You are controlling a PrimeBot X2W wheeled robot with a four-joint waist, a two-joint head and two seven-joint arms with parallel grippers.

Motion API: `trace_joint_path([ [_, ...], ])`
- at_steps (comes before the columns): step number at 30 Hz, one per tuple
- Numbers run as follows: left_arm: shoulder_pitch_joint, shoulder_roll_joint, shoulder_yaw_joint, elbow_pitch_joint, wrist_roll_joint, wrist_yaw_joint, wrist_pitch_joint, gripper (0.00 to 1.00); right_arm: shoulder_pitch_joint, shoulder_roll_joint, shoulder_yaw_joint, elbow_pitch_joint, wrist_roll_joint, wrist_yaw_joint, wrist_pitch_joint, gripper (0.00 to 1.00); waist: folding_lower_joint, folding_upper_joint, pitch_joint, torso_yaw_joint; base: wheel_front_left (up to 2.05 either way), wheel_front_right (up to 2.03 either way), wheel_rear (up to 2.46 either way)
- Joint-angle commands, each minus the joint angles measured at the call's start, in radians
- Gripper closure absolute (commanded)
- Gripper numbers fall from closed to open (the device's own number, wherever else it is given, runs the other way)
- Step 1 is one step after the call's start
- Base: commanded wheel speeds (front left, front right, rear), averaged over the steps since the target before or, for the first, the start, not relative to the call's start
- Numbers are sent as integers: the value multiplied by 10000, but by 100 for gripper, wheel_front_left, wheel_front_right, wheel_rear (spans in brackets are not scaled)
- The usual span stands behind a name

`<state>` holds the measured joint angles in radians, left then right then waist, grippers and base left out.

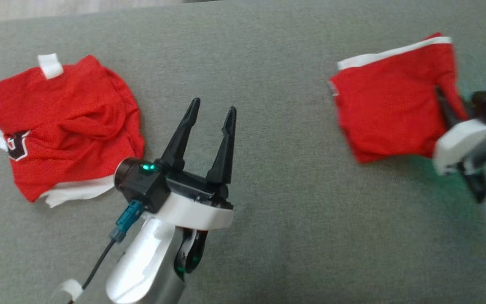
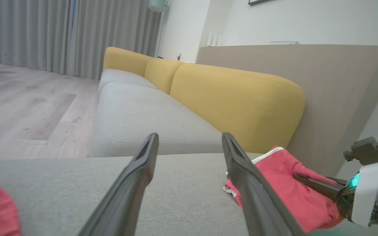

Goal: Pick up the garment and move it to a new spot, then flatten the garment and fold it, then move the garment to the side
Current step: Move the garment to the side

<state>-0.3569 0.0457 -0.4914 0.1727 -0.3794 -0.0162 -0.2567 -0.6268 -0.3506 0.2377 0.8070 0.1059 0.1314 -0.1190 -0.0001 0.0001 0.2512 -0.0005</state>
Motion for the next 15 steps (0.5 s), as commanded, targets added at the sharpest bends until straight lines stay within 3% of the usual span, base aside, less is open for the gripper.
trace_joint_path([
  [1,-448,45,206,-393,-59,94,-51,0,-115,-611,275,-380,261,-7,88,100,1,-1,134,-93,0,0,0],
  [8,-864,45,6,-535,-36,89,-51,0,-243,-3145,901,-621,1363,-7,565,100,1,-1,743,14,0,0,0],
  [9,-864,45,6,-535,-36,89,-51,0,-243,-3145,901,-621,1363,-7,565,100,1,-1,743,14,0,0,0],
  [11,-986,45,-2,-562,-8,77,-51,0,-296,-3898,925,-465,1474,-7,617,100,1,-1,933,137,0,0,0],
  [15,-1068,45,43,-557,63,48,-51,0,-454,-4541,847,-94,1449,-7,614,100,1,-1,1122,258,0,0,0],
])
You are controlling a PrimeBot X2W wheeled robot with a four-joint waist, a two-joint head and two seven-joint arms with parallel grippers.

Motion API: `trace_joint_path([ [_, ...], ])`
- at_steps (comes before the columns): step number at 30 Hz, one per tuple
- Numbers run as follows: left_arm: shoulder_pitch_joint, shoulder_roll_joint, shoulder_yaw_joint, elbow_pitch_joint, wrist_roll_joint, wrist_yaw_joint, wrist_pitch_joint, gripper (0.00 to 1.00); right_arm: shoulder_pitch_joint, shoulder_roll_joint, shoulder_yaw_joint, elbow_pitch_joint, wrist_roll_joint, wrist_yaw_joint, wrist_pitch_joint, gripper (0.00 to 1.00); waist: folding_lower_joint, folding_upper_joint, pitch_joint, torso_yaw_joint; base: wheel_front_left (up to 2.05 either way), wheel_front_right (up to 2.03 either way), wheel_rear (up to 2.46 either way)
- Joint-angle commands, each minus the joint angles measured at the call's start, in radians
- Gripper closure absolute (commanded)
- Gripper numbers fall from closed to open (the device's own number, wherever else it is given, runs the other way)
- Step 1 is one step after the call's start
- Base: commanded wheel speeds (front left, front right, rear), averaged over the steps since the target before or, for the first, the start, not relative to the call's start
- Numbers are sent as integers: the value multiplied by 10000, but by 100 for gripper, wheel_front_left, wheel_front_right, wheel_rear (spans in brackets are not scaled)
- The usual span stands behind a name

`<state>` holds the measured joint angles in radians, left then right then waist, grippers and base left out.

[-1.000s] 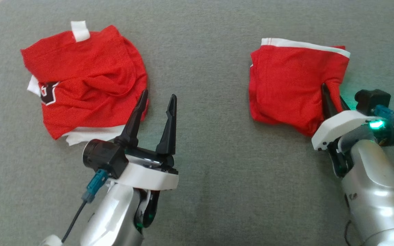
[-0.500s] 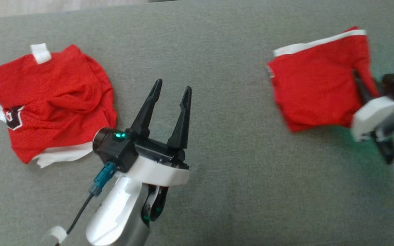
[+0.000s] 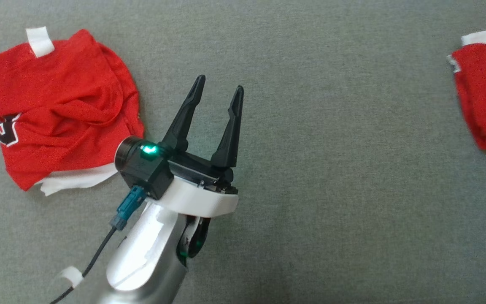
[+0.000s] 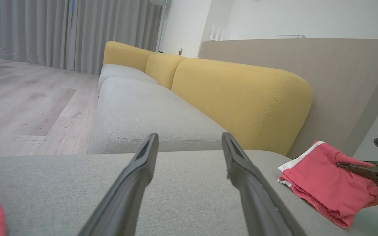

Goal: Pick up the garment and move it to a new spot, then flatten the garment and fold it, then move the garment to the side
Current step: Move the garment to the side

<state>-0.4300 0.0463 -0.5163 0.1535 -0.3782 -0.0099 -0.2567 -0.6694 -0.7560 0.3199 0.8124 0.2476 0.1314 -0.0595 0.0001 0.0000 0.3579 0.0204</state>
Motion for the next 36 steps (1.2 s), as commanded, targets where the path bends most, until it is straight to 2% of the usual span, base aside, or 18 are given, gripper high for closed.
trace_joint_path([
  [1,-347,39,313,-357,71,-25,-51,0,-89,-571,-42,-23,57,-7,-12,100,-1,0,90,73,0,0,0],
  [6,-394,39,401,-343,129,-71,-51,0,-384,-892,-149,586,-162,-7,-192,100,-1,0,252,183,0,0,0],
  [13,-387,39,441,-335,170,-95,-51,0,-748,-827,-529,1390,-329,-7,-488,100,-1,0,336,260,0,0,0],
  [14,-387,39,458,-324,176,-98,-51,0,-795,-793,-578,1456,-384,-7,-568,63,-1,0,338,256,0,0,0],
  [15,-383,39,477,-312,185,-102,-51,0,-847,-747,-642,1517,-440,-7,-659,0,-1,0,334,248,0,0,0],
  [25,-199,39,766,-227,136,-75,-51,0,-1171,148,-1284,1675,-868,-7,-1318,0,-1,0,-238,149,0,0,0],
  [30,133,39,1180,-235,178,-49,-51,0,-1212,1126,-1658,998,-624,-7,-1617,0,-1,0,-905,6,0,0,0],
  [36,634,39,1712,-244,283,-92,-51,0,-932,2503,-2265,-428,-210,-7,-1672,0,-1,0,-1732,-59,0,0,0],
])
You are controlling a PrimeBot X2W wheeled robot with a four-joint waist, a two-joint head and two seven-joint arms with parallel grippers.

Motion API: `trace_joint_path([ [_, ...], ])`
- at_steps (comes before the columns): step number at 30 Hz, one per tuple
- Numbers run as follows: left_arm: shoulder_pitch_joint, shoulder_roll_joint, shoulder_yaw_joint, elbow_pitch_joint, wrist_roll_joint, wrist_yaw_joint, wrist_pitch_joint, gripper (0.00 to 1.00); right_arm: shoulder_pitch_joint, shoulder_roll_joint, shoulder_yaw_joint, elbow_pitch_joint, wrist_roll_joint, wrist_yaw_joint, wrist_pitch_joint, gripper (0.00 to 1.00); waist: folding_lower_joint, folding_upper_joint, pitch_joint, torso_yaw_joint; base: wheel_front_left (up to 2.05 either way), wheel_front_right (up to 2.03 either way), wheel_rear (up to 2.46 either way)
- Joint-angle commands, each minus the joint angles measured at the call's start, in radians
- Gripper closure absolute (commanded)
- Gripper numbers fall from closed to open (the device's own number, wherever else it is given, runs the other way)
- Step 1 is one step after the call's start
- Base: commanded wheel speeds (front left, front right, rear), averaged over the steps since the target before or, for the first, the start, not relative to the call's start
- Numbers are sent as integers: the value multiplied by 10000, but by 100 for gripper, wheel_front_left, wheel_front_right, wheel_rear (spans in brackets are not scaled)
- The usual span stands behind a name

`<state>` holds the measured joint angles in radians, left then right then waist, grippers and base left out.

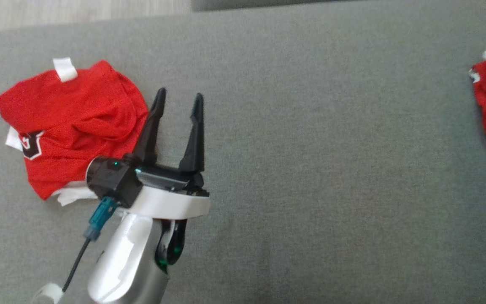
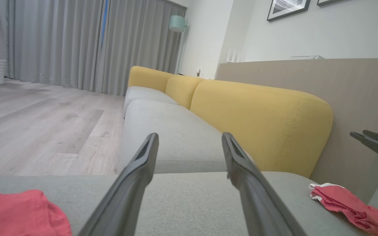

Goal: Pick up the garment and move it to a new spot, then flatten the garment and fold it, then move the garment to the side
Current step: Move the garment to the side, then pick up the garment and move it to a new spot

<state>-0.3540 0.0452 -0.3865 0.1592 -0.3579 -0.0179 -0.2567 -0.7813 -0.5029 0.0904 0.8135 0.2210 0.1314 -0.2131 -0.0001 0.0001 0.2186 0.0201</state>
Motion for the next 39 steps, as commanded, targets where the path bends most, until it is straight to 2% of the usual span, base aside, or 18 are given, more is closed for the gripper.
trace_joint_path([
  [1,-29,51,512,-305,93,-27,-51,0,280,204,-59,-739,89,-7,-117,0,1,-1,-485,-71,0,0,0],
  [2,-29,51,512,-305,93,-27,-51,0,280,204,-59,-739,89,-7,-117,0,1,-1,-485,-71,0,0,0],
  [4,189,51,676,-300,124,-69,-51,0,573,657,-270,-1371,201,-7,-82,0,1,-1,-776,-91,0,0,0],
  [8,662,51,894,-282,151,-160,-51,0,1457,1738,-729,-2722,437,-7,61,0,1,-1,-1279,-94,0,0,0],
  [13,1211,51,1038,-258,218,-233,-51,0,3074,3098,-1037,-4345,123,-7,46,0,1,-1,-1727,-33,0,0,0],
  [15,1415,51,1056,-252,219,-260,-51,0,3790,3598,-1109,-4787,46,-7,-57,0,1,-1,-1850,10,0,0,0],
  [19,1737,51,1127,-213,209,-308,-51,0,5129,4164,-1479,-5237,-340,-7,-351,0,1,-1,-2030,110,0,0,0],
  [25,2303,51,1416,-192,141,-289,-51,0,6568,4465,-1406,-5677,-1073,-7,-479,0,1,-1,-2229,38,0,0,0],
  [28,2540,51,1561,-244,151,-289,-51,0,7009,4511,-1526,-5890,-1065,-7,-482,0,1,-1,-2288,-4,0,0,0],
  [39,2777,51,1673,-227,200,-215,-51,0,7387,4524,-1250,-6219,-830,-7,-485,0,1,-1,-2313,-106,0,0,0],
])
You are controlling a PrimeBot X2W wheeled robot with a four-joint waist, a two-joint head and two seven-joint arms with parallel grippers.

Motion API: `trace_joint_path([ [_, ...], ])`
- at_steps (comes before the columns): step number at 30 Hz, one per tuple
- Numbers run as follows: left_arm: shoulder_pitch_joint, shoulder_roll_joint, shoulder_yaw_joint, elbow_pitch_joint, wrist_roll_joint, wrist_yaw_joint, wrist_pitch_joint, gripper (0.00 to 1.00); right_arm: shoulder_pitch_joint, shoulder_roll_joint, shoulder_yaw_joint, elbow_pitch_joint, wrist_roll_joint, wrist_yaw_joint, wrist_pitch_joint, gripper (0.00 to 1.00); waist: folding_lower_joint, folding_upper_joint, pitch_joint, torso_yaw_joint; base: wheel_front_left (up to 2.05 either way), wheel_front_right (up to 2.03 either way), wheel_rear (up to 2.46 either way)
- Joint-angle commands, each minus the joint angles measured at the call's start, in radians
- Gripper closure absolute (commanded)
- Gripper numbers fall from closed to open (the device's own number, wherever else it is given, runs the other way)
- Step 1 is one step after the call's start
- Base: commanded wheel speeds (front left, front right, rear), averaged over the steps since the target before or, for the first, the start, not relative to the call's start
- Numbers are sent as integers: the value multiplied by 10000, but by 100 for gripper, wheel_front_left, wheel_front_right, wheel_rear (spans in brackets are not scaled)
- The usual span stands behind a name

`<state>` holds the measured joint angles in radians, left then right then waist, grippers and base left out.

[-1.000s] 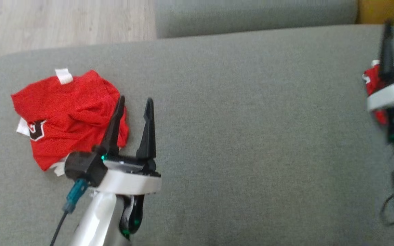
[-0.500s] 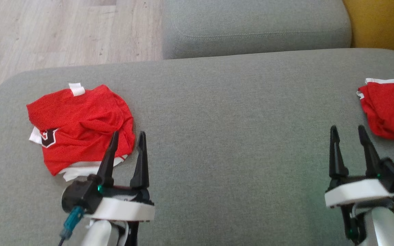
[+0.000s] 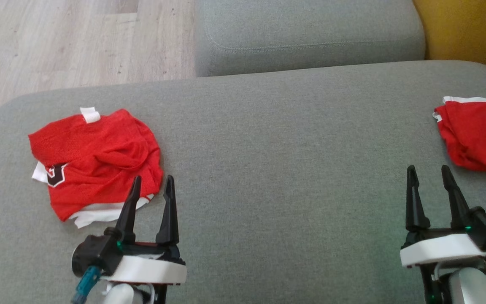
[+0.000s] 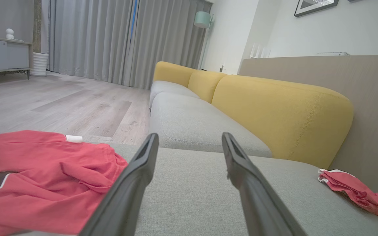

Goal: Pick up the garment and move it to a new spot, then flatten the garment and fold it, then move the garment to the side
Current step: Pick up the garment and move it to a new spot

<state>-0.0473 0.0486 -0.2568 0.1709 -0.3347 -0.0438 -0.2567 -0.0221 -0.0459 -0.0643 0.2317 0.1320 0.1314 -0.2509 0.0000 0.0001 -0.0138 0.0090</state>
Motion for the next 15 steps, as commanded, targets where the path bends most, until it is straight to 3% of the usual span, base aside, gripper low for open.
trace_joint_path([
  [1,-306,16,365,-351,-47,51,-51,0,-207,-45,303,-418,67,-7,-107,0,0,-1,17,7,0,0,0],
  [9,-369,16,249,-331,-66,46,-51,0,-172,-44,199,-492,197,-7,-108,0,0,-1,30,128,0,0,0],
  [15,-353,16,490,-140,35,118,-51,0,82,-44,333,-450,293,-7,-108,0,0,-1,-98,857,0,0,0],
])
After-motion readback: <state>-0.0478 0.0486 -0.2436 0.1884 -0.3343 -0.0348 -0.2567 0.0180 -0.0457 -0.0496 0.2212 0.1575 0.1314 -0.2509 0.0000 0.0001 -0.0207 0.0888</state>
